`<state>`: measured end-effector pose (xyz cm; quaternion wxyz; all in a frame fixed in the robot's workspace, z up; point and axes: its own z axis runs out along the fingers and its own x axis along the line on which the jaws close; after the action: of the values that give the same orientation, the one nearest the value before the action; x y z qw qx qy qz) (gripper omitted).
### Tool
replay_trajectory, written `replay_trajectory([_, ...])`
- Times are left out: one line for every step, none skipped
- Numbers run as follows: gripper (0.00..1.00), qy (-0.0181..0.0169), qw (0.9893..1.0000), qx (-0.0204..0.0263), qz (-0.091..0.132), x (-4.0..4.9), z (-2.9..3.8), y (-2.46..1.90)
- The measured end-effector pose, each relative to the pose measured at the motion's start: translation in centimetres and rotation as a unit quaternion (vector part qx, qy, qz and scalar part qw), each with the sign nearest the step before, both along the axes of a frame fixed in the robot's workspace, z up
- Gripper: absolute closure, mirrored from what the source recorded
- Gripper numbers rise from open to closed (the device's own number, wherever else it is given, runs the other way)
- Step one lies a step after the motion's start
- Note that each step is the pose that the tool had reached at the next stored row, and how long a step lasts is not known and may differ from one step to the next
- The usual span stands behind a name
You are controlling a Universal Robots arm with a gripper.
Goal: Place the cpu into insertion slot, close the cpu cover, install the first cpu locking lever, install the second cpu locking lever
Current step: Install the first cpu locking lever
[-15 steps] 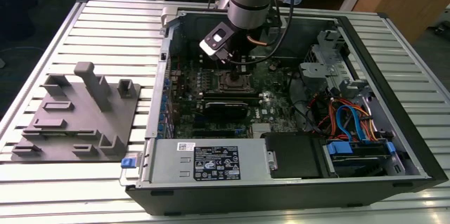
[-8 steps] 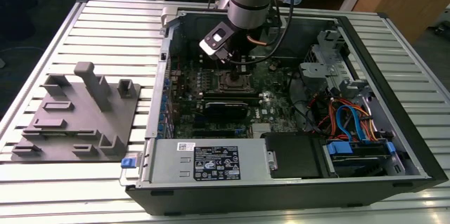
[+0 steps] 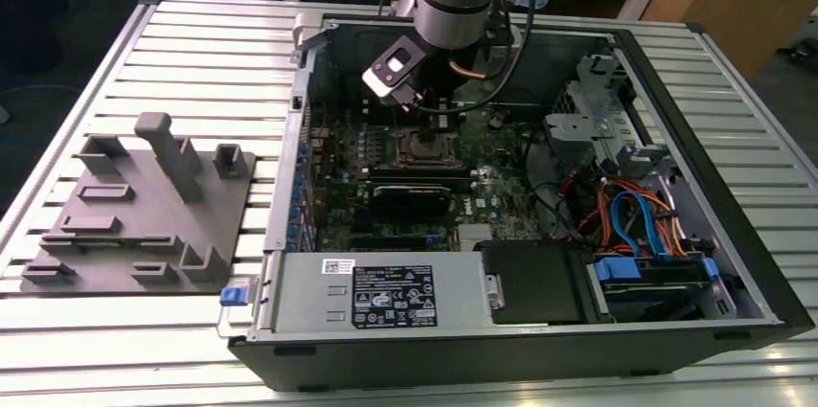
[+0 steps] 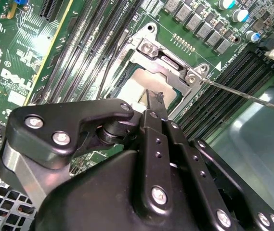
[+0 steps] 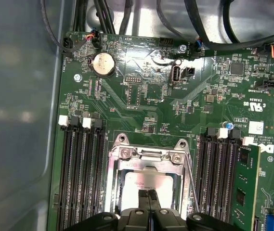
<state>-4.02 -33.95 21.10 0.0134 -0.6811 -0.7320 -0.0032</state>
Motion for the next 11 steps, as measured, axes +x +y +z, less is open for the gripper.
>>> replay_trajectory([0.9, 0.0, 1.0, 0.0, 0.0, 0.0, 0.07, 0.0])
replay_trajectory([0.9, 0.0, 1.0, 0.0, 0.0, 0.0, 0.14, 0.0])
replay_trajectory([0.9, 0.0, 1.0, -0.0001, 0.0, 0.0, 0.21, 0.0])
replay_trajectory([0.9, 0.0, 1.0, -0.0001, 0.0, 0.0, 0.28, 0.0])
replay_trajectory([0.9, 0.0, 1.0, -0.0002, 0.0, 0.0, 0.35, 0.0])
replay_trajectory([0.9, 0.0, 1.0, -0.0002, 0.0, 0.0, 0.41, 0.0])
replay_trajectory([0.9, 0.0, 1.0, -0.0003, 0.0, 0.0, 0.48, 0.0])
replay_trajectory([0.9, 0.0, 1.0, -0.0003, 0.0, 0.0, 0.55, 0.0])
replay_trajectory([0.9, 0.0, 1.0, -0.0003, 0.0, 0.0, 0.61, 0.0])
replay_trajectory([0.9, 0.0, 1.0, -0.0003, 0.0, 0.0, 0.68, 0.0])
replay_trajectory([0.9, 0.0, 1.0, -0.0003, 0.0, 0.0, 0.75, 0.0])
